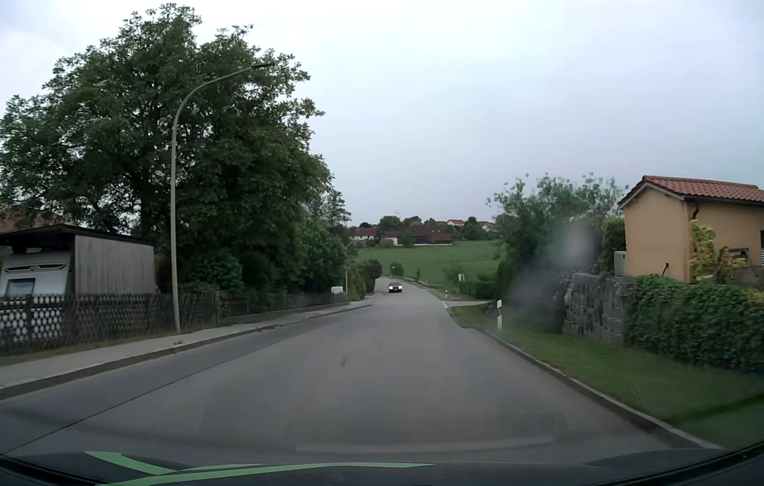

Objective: Follow the waypoints while adhering to traffic rules and regulations

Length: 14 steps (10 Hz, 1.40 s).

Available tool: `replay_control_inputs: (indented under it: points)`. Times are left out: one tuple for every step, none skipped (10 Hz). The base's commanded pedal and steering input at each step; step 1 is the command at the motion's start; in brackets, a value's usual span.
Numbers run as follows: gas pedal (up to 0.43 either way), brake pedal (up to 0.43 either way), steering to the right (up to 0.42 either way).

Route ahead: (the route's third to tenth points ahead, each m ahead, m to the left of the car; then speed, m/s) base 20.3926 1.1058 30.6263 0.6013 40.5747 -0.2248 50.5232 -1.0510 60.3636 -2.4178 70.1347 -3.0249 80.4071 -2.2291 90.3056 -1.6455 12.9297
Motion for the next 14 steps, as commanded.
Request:
replay_control_inputs:
  points:
    - [0.020,0.000,0.030]
    - [0.020,0.000,0.029]
    - [0.020,0.000,0.030]
    - [0.020,0.000,0.030]
    - [0.020,0.000,0.029]
    - [0.020,0.000,0.027]
    - [0.020,0.000,0.025]
    - [0.020,0.000,0.022]
    - [0.020,0.000,0.019]
    - [0.020,0.000,0.017]
    - [0.020,0.000,0.015]
    - [0.020,0.000,0.014]
    - [0.020,0.000,0.012]
    - [0.020,0.000,0.010]
